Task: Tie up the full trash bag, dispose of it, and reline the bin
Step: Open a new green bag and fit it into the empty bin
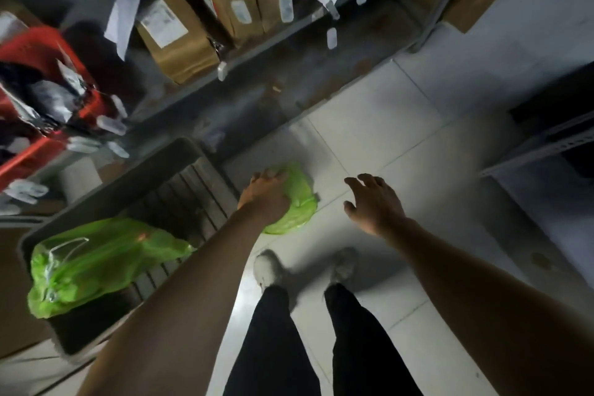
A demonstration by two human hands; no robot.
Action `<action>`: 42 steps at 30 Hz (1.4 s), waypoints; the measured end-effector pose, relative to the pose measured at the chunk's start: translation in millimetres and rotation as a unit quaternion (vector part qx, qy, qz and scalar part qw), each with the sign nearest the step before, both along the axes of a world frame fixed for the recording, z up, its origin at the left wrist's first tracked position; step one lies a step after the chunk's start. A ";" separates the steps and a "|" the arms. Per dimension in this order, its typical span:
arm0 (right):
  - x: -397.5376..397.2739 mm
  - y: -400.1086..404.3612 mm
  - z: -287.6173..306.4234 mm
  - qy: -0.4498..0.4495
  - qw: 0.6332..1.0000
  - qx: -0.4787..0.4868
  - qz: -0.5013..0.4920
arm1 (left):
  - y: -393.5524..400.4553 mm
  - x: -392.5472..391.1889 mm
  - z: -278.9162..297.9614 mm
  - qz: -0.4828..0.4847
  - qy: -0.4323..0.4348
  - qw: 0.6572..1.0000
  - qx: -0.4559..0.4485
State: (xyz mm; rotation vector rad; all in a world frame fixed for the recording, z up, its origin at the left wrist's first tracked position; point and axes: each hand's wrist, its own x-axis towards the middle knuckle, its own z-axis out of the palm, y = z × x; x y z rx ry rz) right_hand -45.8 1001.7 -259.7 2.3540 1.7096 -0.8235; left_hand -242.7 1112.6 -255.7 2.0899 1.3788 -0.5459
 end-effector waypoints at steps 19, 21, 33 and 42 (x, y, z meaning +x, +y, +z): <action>2.1 30.6 -401.8 0.071 0.996 -0.055 0.020 | 0.9 13.3 -425.0 0.120 0.084 0.989 0.009; -0.5 28.7 -441.0 0.070 0.996 -0.050 0.020 | 4.9 8.3 -464.9 0.130 0.095 0.987 0.014; -32.5 35.4 -597.5 0.114 0.993 -0.031 -0.005 | 22.9 -12.1 -611.0 0.080 0.190 0.978 0.014; -34.3 31.6 -581.4 0.121 0.992 -0.028 -0.017 | 18.1 -4.2 -599.5 0.077 0.125 0.987 0.059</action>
